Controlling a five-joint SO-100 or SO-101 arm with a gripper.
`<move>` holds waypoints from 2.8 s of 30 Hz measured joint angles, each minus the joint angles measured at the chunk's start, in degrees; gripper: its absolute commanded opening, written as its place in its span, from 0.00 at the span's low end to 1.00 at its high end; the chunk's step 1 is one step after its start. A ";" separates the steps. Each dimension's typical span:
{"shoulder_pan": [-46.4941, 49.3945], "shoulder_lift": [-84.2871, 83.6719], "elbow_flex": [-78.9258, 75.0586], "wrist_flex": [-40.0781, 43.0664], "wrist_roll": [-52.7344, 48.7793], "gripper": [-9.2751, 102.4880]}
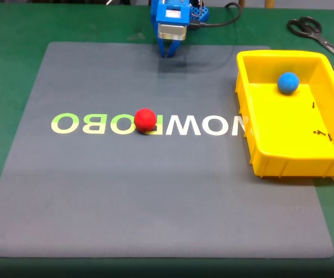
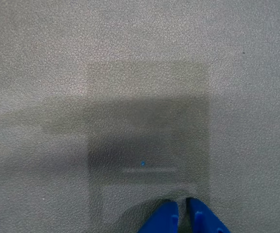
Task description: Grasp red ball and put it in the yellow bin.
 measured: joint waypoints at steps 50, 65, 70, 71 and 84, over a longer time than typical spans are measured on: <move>0.00 0.00 0.00 0.00 0.00 0.08; 0.62 0.00 0.00 -6.94 0.00 0.33; 3.52 0.00 0.00 -16.61 -2.90 0.40; 3.87 0.00 0.00 -18.54 -3.25 0.40; 2.02 -16.35 -12.04 -34.63 -1.14 0.39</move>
